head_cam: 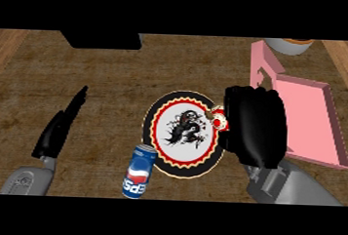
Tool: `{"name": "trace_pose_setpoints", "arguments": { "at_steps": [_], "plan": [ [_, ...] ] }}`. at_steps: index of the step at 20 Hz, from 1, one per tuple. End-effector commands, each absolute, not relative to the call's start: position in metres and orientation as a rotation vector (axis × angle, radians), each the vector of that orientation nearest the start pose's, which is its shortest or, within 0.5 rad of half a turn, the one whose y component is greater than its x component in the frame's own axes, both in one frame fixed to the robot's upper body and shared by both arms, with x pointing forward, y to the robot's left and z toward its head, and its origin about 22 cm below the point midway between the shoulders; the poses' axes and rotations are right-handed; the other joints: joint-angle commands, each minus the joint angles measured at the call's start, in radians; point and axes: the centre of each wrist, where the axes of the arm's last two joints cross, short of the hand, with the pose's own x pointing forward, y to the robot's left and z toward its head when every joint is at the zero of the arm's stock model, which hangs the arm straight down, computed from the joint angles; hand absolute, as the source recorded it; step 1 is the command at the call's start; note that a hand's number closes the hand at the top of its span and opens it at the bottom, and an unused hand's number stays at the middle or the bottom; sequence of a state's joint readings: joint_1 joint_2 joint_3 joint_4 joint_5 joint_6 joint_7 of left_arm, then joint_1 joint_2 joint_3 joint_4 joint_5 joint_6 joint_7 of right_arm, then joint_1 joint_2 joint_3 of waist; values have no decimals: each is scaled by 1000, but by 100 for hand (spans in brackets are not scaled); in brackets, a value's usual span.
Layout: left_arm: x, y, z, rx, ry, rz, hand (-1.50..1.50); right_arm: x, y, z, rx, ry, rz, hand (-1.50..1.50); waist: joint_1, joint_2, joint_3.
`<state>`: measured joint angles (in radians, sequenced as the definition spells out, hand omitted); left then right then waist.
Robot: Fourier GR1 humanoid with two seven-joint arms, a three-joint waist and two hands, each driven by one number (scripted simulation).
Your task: Pick the cupcake from the plate and place it in the cardboard box
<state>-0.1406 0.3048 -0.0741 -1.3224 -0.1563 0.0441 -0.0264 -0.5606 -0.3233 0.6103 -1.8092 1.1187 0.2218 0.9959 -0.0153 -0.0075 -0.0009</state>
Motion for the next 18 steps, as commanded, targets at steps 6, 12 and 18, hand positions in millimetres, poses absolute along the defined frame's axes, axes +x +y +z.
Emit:
{"name": "trace_pose_setpoints", "arguments": {
  "at_steps": [6, 12, 18],
  "plan": [
    [271, 273, 0, 331, -1458, -405, 0, 237, -169, 208, -1510, -1233, 709, 150, 4, 3, 1],
    [281, 280, 4, 337, -1467, -414, 0, 257, -223, 220, -1546, -1139, 664, 150, 8, 7, 1],
    [287, 269, -1, 330, -1469, -422, 0, 272, -286, 217, -1520, -1026, 676, 150, 10, 9, 1]
  ]
}}
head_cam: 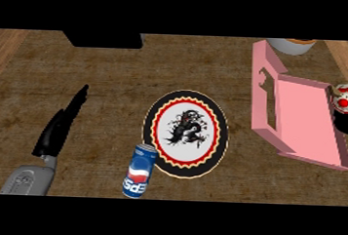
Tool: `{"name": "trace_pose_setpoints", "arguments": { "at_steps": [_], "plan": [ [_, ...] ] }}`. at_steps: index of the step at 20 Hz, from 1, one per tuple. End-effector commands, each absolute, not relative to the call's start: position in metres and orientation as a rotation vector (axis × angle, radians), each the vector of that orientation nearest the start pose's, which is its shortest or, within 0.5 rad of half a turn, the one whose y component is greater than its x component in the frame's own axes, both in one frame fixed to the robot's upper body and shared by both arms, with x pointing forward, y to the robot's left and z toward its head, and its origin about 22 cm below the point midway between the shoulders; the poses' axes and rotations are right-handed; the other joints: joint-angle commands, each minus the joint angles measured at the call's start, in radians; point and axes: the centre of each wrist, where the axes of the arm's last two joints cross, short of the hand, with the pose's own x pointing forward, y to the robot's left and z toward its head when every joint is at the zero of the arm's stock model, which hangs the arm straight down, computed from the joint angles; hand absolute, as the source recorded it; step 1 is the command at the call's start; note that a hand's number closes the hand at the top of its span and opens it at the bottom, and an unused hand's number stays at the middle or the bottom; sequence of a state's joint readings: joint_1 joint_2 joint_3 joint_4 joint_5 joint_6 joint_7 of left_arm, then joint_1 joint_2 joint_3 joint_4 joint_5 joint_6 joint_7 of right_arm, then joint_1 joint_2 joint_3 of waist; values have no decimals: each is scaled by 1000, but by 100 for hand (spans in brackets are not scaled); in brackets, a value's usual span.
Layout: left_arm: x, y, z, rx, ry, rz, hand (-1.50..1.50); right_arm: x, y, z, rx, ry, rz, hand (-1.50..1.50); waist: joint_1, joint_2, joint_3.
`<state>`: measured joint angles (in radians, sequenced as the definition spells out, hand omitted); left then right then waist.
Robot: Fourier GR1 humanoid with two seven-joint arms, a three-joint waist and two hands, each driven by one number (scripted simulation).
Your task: Pick the cupcake from the plate and place it in the cardboard box
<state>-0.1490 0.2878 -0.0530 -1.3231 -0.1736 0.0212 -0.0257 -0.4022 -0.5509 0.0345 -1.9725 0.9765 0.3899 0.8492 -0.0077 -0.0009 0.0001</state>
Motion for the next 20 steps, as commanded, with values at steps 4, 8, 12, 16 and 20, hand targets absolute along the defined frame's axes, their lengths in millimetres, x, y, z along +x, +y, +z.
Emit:
{"name": "trace_pose_setpoints", "arguments": {
  "at_steps": [4, 8, 12, 16, 20],
  "plan": [
    [291, 261, 1, 306, -1482, -422, 0, 298, -310, 204, -1454, -961, 675, 150, 10, 3, 0],
    [279, 284, 2, 327, -1492, -424, 0, 303, -341, 167, -1176, -849, 638, -150, 14, 3, 1],
    [272, 281, -9, 315, -1485, -412, 0, 309, -352, 131, -1070, -944, 715, -150, 17, 4, 1],
    [288, 271, -9, 315, -1464, -421, 0, 318, -338, 152, -1071, -1242, 557, -150, 6, 5, 1],
    [286, 276, -5, 324, -1478, -411, 0, 317, -348, 150, -984, -1464, 303, -150, 5, 4, 1]
  ]
}}
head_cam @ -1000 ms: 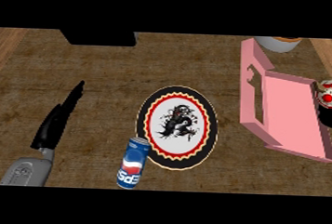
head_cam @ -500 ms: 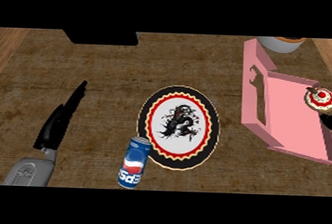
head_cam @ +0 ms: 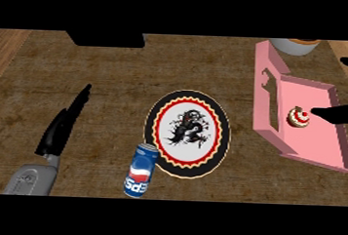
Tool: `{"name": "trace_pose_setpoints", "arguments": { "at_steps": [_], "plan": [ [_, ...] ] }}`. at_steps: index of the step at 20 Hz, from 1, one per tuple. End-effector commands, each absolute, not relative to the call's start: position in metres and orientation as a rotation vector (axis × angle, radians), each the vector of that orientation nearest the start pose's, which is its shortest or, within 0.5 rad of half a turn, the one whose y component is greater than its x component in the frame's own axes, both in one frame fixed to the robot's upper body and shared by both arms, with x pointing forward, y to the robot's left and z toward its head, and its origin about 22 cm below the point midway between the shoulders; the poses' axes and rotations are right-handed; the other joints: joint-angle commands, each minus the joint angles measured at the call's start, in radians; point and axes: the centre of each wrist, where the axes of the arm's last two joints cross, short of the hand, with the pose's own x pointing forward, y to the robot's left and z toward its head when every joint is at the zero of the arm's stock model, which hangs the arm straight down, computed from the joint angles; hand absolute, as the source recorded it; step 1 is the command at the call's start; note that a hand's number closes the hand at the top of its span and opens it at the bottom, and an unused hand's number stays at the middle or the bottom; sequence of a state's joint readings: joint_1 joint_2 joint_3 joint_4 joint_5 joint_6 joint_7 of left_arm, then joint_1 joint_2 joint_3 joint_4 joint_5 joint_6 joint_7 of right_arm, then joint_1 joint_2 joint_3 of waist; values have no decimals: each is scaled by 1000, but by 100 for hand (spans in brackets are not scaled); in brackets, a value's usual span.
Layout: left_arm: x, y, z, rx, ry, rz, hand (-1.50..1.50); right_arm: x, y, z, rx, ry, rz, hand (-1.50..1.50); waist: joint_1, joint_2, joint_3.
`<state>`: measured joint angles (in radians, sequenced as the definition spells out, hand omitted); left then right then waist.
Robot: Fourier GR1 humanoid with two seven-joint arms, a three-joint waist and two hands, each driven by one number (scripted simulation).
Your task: Pick the cupcake from the plate and place it in the cardboard box
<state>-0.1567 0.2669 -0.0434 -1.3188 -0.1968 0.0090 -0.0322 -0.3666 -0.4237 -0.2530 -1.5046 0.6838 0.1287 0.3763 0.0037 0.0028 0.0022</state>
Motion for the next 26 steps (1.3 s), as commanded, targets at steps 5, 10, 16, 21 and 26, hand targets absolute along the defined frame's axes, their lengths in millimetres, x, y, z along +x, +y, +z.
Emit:
{"name": "trace_pose_setpoints", "arguments": {
  "at_steps": [5, 10, 16, 21, 26],
  "plan": [
    [268, 281, 0, 328, -1484, -407, 0, 308, -361, 144, -835, -1489, 109, -150, -3, -7, -2],
    [277, 273, -13, 324, -1463, -414, 0, 305, -414, 122, -798, -1559, -136, -150, -4, 0, -1],
    [275, 280, -13, 318, -1470, -409, 0, 283, -466, 109, -858, -1671, -262, -150, -2, -2, -2],
    [272, 270, 3, 297, -1475, -418, 0, 248, -503, 72, -923, -1712, -358, -150, 2, -3, -1],
    [273, 281, -12, 313, -1469, -403, 0, 227, -547, 60, -937, -1725, -387, -150, 3, 0, -1]
  ]
}}
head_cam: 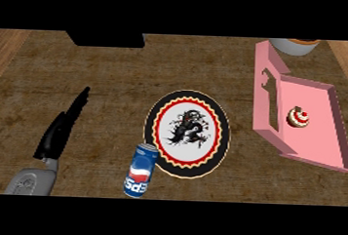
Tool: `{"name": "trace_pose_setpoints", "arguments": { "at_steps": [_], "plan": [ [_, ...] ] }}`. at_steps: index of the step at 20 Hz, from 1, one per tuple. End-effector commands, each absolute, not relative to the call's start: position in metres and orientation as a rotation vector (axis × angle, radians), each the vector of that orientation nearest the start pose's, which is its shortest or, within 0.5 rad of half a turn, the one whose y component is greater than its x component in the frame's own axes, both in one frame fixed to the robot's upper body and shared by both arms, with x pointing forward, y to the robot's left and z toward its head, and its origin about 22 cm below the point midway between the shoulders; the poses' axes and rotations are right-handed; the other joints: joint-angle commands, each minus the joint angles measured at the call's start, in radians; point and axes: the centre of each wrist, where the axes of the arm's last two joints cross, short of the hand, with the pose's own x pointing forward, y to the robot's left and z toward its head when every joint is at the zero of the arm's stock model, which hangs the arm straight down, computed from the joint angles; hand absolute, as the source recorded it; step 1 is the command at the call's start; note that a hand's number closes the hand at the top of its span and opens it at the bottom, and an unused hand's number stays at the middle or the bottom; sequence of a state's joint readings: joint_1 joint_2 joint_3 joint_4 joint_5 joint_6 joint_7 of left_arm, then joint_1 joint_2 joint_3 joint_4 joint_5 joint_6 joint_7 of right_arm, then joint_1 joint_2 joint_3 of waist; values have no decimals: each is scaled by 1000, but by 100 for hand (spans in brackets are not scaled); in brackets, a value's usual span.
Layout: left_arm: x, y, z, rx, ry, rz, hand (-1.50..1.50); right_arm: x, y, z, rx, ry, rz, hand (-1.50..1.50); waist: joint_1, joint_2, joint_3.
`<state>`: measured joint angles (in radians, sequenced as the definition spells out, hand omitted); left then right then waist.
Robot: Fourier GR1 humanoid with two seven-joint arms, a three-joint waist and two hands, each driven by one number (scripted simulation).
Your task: Pick the cupcake from the plate and place it in the cardboard box
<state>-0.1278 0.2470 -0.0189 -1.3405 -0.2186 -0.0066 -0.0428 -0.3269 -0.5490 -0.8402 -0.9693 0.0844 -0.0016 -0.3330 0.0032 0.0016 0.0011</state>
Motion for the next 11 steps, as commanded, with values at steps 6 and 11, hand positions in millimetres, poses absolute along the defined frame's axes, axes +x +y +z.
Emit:
{"name": "trace_pose_setpoints", "arguments": {
  "at_steps": [6, 11],
  "plan": [
    [268, 287, -3, 321, -1477, -416, 0, 178, -590, 60, -952, -1713, -386, -150, 3, 1, 1],
    [266, 277, -19, 303, -1473, -423, 0, 190, -582, 40, -948, -1695, -313, -150, 5, 2, 0]
  ]
}}
